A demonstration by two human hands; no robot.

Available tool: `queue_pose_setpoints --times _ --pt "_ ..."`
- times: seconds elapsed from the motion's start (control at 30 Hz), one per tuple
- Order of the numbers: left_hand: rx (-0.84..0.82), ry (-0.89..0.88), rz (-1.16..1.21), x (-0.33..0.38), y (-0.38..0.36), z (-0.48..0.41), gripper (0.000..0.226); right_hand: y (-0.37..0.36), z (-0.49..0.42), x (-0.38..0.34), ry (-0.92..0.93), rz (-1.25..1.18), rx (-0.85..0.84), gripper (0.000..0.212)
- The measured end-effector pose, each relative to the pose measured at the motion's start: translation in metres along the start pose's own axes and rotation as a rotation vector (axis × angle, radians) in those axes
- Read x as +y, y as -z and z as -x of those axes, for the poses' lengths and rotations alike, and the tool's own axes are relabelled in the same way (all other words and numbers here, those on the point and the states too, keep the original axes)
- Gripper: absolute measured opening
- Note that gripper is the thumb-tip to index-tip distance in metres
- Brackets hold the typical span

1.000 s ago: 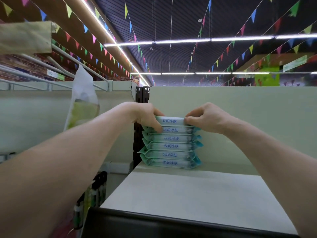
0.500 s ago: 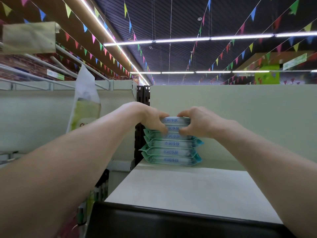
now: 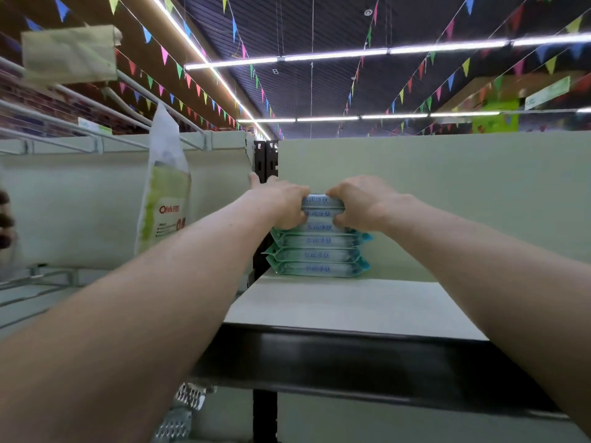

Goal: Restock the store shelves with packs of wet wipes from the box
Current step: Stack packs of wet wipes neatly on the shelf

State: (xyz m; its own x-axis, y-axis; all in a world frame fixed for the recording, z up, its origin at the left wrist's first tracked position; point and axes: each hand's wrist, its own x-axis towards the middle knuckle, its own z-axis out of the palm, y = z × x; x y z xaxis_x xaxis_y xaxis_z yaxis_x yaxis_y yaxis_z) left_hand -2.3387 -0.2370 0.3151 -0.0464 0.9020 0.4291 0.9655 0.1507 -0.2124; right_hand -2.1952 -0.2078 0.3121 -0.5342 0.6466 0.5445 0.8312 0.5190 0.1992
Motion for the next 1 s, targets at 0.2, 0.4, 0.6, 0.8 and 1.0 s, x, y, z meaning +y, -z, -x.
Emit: queue_pose_setpoints --times 0.2,0.4,0.6,0.8,1.0 --pt "0.049 0.032 0.011 0.007 0.013 0.018 0.050 0.016 0.018 -0.001 0.014 -0.012 0.040 0.045" --pt "0.130 0.041 0.010 0.032 0.023 0.036 0.051 0.031 0.064 0.010 -0.027 -0.059 0.053 0.042" --pt "0.181 -0.007 0.117 0.091 0.036 0.065 0.052 0.043 0.128 0.033 -0.065 -0.096 0.042 0.049" --pt "0.171 -0.104 0.180 0.162 0.049 0.098 0.053 0.059 0.192 0.065 -0.163 -0.117 0.009 0.049" --pt "0.203 -0.219 0.245 0.227 0.071 0.121 0.048 0.084 0.250 0.104 -0.297 -0.075 -0.005 0.048"
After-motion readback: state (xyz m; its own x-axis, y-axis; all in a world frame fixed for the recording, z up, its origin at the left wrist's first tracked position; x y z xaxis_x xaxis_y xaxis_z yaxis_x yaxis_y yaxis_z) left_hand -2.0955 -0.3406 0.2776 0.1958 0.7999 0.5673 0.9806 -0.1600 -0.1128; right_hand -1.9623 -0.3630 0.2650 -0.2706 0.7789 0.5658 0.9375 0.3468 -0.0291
